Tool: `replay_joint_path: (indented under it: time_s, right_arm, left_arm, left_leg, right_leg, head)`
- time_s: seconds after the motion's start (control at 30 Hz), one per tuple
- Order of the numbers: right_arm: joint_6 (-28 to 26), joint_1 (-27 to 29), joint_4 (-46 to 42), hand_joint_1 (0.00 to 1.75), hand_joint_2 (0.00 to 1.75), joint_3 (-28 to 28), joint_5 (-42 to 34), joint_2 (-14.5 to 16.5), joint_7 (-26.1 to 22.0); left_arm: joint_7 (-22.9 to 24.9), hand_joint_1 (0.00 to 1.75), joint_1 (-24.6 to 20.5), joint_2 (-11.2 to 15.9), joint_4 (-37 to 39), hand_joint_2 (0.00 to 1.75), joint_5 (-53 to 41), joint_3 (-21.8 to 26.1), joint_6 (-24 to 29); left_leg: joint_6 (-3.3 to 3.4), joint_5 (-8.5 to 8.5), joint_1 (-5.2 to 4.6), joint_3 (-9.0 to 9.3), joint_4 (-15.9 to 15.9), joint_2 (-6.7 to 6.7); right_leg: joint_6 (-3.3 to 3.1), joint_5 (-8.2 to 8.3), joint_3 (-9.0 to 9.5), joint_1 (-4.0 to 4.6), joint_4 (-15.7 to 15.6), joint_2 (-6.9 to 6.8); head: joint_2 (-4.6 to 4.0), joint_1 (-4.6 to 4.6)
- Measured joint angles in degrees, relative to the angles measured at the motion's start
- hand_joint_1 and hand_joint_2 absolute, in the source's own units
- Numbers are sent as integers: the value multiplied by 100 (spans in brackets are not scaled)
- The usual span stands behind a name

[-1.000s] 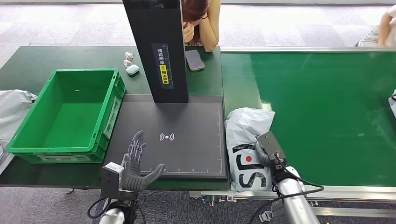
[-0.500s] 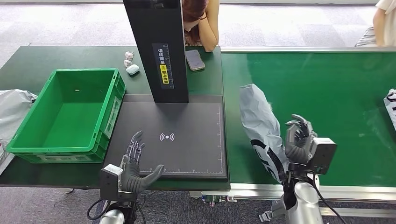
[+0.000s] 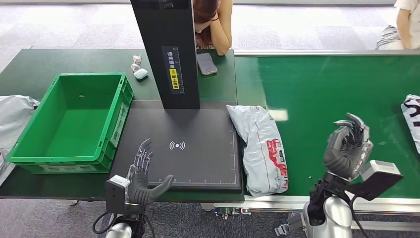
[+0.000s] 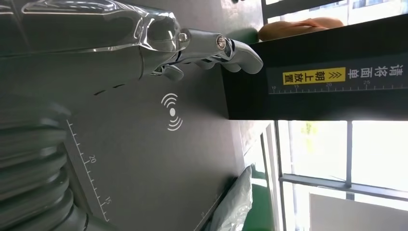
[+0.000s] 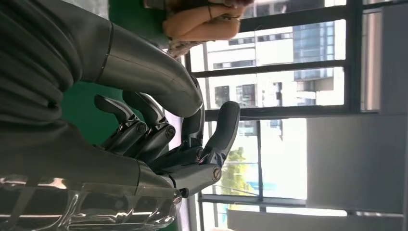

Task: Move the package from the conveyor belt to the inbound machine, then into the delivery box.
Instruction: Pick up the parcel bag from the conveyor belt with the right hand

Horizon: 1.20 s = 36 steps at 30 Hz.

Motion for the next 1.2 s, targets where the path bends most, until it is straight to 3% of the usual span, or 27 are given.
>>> replay_joint_path:
  time_s: [0.03, 0.07, 0.17, 0.27, 0.47, 0.67, 0.83, 0.97, 1.1, 1.2]
  right_arm:
    - [51, -35, 53, 45, 175, 47, 195, -7, 348]
    - [107, -96, 168, 1, 131, 106, 479, -22, 801]
    - [258, -410, 930, 0, 0, 309, 1744, -133, 2270]
    - [345, -798, 2102, 0, 0, 415, 2782, -260, 3001]
    - [615, -1357, 3949, 0, 0, 471, 3540, -455, 3601]
    - [973, -1716, 4867, 0, 0, 598, 4143, -572, 3956]
    - [1558, -2030, 5347, 0, 0, 753, 4323, -662, 3640]
    - [1846, -2071, 5523, 0, 0, 861, 4097, -694, 2425]
    - [2372, -1944, 5531, 0, 175, 898, 3419, -684, 1102]
    - [2875, -1865, 5487, 0, 175, 897, 2992, -685, 738]
  left_arm:
    - [-2, 0, 11, 0, -4, 175, -4, 2, 13]
    - [-3, 0, 27, 0, -10, 175, -12, 5, 24]
    - [10, 0, 78, -1, -42, 175, -72, 16, 3]
    - [85, 0, 87, -20, -53, 175, -149, 19, -79]
    - [148, 0, 64, -42, -54, 175, -196, 19, -143]
    - [202, 0, 17, -49, -37, 175, -198, 18, -168]
    - [203, 0, -34, -49, 43, 175, -177, 16, -145]
    - [174, 0, -40, -39, 65, 175, -102, 16, -42]
    - [167, 0, -40, -6, 65, 175, -7, 20, -27]
    - [167, 0, -50, 20, 68, 175, 4, 21, -63]
  left_leg:
    - [0, 0, 0, 0, -1, 1]
    - [0, 0, 0, 0, -1, 3]
    - [0, 5, 1, 1, -1, 4]
    - [6, 13, 1, 0, -1, -13]
    - [9, 14, 0, -1, 0, -19]
    - [-1, 6, 0, 7, 0, -6]
    - [-14, -2, 5, 39, 0, 21]
    - [-17, 0, 5, 48, 0, 52]
    - [-14, 16, 4, 40, 0, 33]
    - [-16, 16, 5, 36, -1, 23]
  right_leg:
    - [0, 0, 0, 0, 0, 1]
    - [-1, 1, 0, 1, 0, 2]
    - [-1, 2, -2, 1, 0, 3]
    - [2, 4, 1, 0, 0, -15]
    - [3, 6, 3, -1, 0, -22]
    - [0, 3, 1, 1, -2, -10]
    - [-9, 3, 18, 12, -5, 12]
    - [-21, 22, 28, 15, -4, 40]
    - [-19, 24, 24, 15, -1, 26]
    - [-20, 23, 21, 16, 0, 17]
  head:
    - [0, -1]
    - [0, -1]
    - [0, -1]
    - [0, 0]
    - [0, 0]
    - [0, -2]
    - [0, 0]
    - [0, 0]
    - [0, -1]
    - [0, -1]
